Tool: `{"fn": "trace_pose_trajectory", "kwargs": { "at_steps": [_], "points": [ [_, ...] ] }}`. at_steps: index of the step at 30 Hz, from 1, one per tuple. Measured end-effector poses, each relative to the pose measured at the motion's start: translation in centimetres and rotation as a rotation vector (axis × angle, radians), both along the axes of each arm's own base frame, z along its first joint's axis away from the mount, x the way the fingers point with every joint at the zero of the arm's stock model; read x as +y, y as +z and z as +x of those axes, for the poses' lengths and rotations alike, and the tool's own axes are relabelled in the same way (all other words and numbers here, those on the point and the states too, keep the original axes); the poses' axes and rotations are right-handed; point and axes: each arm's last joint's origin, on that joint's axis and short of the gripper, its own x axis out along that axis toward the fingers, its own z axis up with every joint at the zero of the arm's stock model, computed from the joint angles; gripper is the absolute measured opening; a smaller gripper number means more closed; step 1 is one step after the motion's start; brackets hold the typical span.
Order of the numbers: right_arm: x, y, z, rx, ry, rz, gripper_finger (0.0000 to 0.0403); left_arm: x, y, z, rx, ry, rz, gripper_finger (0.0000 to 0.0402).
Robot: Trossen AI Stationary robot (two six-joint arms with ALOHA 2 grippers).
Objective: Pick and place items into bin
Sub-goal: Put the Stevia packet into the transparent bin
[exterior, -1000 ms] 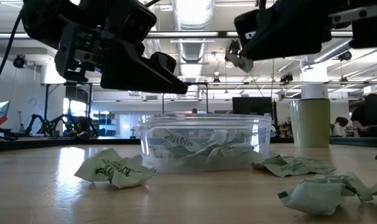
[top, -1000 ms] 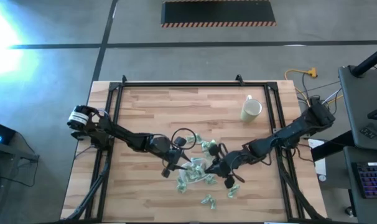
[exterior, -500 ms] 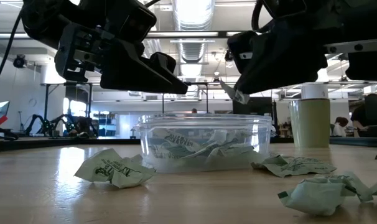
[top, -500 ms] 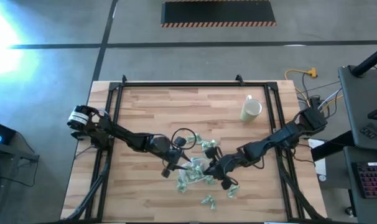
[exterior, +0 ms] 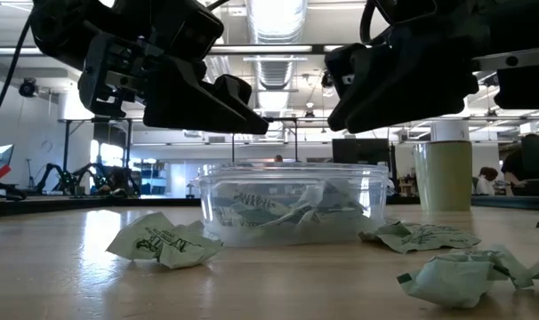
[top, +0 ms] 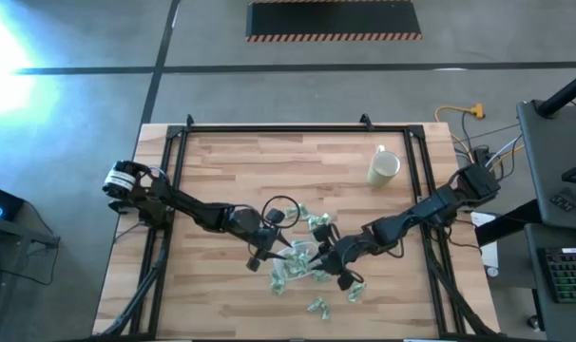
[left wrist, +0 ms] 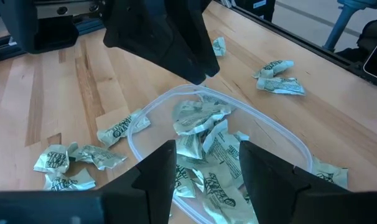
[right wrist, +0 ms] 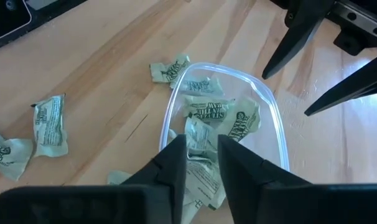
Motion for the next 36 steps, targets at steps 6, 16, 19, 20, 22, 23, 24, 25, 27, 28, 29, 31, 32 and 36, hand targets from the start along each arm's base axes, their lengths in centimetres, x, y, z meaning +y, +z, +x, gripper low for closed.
{"fn": "trace_pose_trajectory", "kwargs": {
  "at_steps": [6, 16, 19, 20, 22, 23, 24, 25, 27, 28, 29, 31, 32, 36],
  "points": [
    [0.0, 0.5, -0.2, -0.006, 0.017, -0.019, 0.0114, 0.0, 0.0, 0.0, 0.0, 0.0, -0.001, 0.016],
    [-0.5, 3.2, -2.1, 0.043, -0.033, 0.047, 0.0105, 0.0, 0.1, -0.2, 0.041, -0.002, 0.007, 0.016],
    [-0.5, 3.8, -2.8, 0.069, -0.055, 0.08, 0.0099, -0.3, 0.3, -0.8, 0.077, -0.013, 0.013, 0.016],
    [-0.5, 3.9, -2.9, 0.076, -0.06, 0.089, 0.0097, -0.5, 0.5, -0.9, 0.08, -0.019, 0.012, 0.016],
    [-0.3, 3.9, -3.1, 0.092, -0.061, 0.095, 0.0093, -0.9, 1.0, -1.4, 0.094, -0.028, -0.003, 0.016],
    [-0.2, 3.8, -3.2, 0.1, -0.06, 0.095, 0.0092, -1.2, 1.3, -1.5, 0.081, -0.035, -0.012, 0.016],
    [-0.1, 3.8, -3.3, 0.106, -0.058, 0.094, 0.009, -1.5, 1.7, -1.7, 0.071, -0.043, -0.021, 0.016],
    [0.0, 3.7, -3.4, 0.113, -0.059, 0.096, 0.0088, -1.8, 1.9, -2.0, 0.07, -0.054, -0.026, 0.016],
    [0.1, 3.5, -3.4, 0.132, -0.067, 0.104, 0.0086, -2.7, 2.5, -2.5, 0.054, -0.084, -0.034, 0.016],
    [0.1, 3.3, -3.6, 0.158, -0.074, 0.104, 0.0084, -3.1, 2.6, -2.8, 0.063, -0.1, -0.033, 0.016],
    [0.1, 3.1, -3.8, 0.182, -0.083, 0.104, 0.0084, -3.6, 2.6, -3.0, 0.068, -0.117, -0.032, 0.016],
    [0.0, 2.8, -3.9, 0.219, -0.108, 0.115, 0.0082, -4.5, 2.5, -3.4, 0.068, -0.149, -0.03, 0.016],
    [0.0, 2.6, -4.1, 0.244, -0.12, 0.114, 0.0081, -5.0, 2.4, -3.6, 0.068, -0.161, -0.026, 0.016],
    [0.1, 2.4, -4.2, 0.264, -0.134, 0.123, 0.0084, -6.5, 1.9, -4.0, 0.054, -0.147, 0.007, 0.016]
  ]
}}
